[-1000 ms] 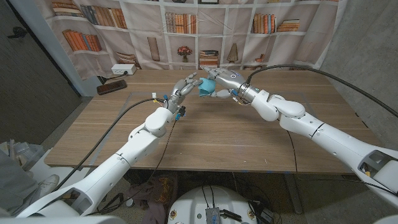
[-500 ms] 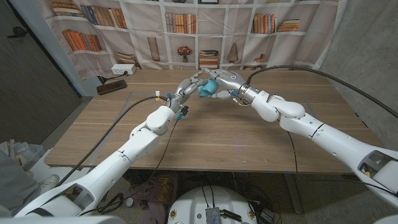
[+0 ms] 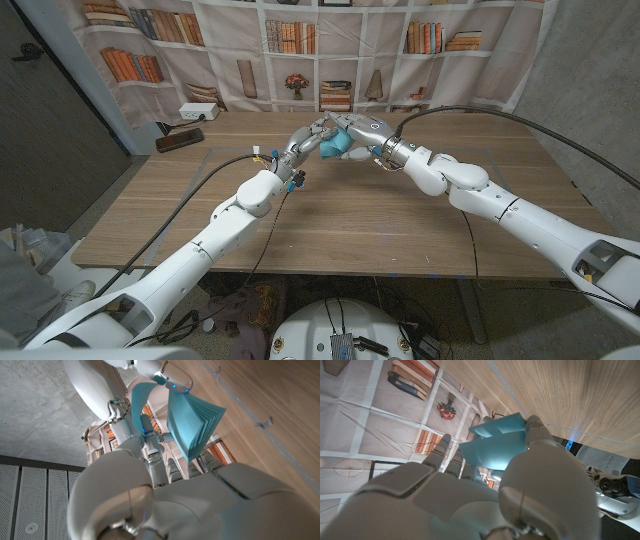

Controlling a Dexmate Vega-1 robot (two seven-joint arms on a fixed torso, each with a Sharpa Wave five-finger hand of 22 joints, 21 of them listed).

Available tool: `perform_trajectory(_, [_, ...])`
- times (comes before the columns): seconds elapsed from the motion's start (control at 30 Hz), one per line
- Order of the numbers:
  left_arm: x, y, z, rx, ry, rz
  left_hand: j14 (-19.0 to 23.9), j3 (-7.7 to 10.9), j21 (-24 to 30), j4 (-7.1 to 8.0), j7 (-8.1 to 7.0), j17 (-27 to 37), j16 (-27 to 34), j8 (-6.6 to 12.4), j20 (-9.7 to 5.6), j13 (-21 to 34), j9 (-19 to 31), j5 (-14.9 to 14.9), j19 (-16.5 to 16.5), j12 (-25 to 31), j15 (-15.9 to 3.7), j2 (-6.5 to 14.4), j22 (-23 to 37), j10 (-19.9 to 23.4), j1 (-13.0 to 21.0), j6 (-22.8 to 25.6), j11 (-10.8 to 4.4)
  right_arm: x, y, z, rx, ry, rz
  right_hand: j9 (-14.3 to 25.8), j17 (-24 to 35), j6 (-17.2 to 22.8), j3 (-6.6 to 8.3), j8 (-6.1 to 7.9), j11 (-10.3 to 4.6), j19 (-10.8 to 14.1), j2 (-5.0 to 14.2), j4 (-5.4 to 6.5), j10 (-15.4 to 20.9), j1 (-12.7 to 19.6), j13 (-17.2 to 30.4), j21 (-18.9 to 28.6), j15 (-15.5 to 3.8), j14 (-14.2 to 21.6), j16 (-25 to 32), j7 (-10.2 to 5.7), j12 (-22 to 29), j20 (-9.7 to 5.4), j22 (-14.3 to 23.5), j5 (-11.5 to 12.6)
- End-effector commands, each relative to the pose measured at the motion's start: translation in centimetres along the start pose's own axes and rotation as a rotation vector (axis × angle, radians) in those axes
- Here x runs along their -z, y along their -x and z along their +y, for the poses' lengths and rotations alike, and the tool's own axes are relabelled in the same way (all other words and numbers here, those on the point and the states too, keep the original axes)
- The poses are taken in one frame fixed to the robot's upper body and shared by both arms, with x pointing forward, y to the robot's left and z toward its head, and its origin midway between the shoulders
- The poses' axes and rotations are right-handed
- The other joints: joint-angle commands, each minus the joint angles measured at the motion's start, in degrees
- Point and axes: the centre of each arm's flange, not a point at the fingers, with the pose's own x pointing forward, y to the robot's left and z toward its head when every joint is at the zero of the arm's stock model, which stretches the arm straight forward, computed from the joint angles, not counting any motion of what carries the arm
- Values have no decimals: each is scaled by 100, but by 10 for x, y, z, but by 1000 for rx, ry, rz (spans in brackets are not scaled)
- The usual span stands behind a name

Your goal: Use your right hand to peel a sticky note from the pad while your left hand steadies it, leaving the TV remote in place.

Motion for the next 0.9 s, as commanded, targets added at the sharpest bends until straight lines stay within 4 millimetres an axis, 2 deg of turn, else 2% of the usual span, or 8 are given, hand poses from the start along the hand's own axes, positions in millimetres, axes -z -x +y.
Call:
perform_trajectory(0.03, [1,-1,-2,13,10,-1,-167,17,13,42,-22,14,38,59,-4,31,37,49,-8,51,-2,-2,17,-6,24,31,4,18,0,10,-31,6,50,3,13,18,-9,-1,-484,9,58,7,472,36,221,-17,-14,-16,-1,6,94,15,19,15])
perform_trajectory(0.5, [3,6,5,-18,14,-1,-164,17,21,60,-42,13,48,123,-4,31,104,63,-3,64,-9,-10,16,-4,31,69,-31,38,3,24,-68,16,100,3,12,23,-8,-6,-489,20,62,4,475,53,227,-15,-20,-9,2,-1,102,-6,19,8])
perform_trajectory(0.9, [-3,23,29,-108,12,-21,-172,23,21,64,-12,11,49,159,-6,31,146,69,-11,69,-8,-15,16,-9,44,85,-50,46,10,24,-65,7,142,4,12,27,-9,-10,-490,22,69,6,475,63,230,-16,-35,-8,3,-7,109,-18,19,2])
